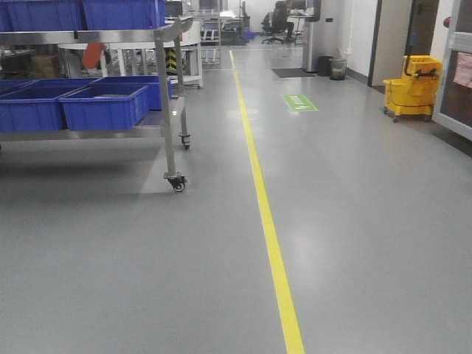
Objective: Place yellow foam block on left shelf second layer
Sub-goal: 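Drive along the aisle and turn toward the shelf of blue bins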
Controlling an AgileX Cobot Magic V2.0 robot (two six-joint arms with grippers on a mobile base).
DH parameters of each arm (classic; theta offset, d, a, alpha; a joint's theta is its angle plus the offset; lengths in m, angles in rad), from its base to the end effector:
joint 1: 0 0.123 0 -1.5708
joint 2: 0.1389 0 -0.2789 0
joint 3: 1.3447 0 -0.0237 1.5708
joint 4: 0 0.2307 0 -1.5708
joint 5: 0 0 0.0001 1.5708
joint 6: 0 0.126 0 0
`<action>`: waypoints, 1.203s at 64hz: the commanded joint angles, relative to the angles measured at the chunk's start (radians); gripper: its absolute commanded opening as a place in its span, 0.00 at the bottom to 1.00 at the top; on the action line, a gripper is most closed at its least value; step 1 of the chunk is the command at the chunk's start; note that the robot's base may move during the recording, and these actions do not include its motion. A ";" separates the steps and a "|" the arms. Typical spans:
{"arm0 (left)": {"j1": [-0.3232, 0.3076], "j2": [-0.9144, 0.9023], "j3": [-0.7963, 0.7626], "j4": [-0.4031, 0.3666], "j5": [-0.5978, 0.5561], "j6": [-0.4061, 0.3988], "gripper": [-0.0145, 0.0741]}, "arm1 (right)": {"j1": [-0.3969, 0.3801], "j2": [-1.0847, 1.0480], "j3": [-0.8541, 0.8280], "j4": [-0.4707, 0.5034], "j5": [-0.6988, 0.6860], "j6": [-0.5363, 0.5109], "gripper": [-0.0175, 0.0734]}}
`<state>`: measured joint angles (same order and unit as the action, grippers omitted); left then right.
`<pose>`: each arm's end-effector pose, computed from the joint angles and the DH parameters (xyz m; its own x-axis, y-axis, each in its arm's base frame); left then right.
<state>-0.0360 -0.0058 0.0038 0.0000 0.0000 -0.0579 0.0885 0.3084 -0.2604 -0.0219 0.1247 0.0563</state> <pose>0.0767 -0.0028 0.2153 0.0868 -0.0610 -0.9944 0.0411 0.9975 -0.0576 0.1033 0.0088 0.2655 -0.0879 0.0269 -0.9958 -0.0827 0.9960 0.0342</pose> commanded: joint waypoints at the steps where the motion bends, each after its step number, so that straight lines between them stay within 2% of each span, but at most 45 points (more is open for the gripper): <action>1: -0.005 -0.020 0.027 -0.006 -0.082 -0.003 0.30 | -0.004 0.008 -0.030 -0.009 -0.091 -0.006 0.72; 77: -0.005 -0.018 0.027 -0.006 -0.082 -0.003 0.30 | -0.004 0.008 -0.030 -0.009 -0.091 -0.006 0.72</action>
<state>-0.0360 -0.0058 0.0038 0.0000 0.0000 -0.0579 0.0885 0.3084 -0.2600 -0.0219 0.1247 0.0563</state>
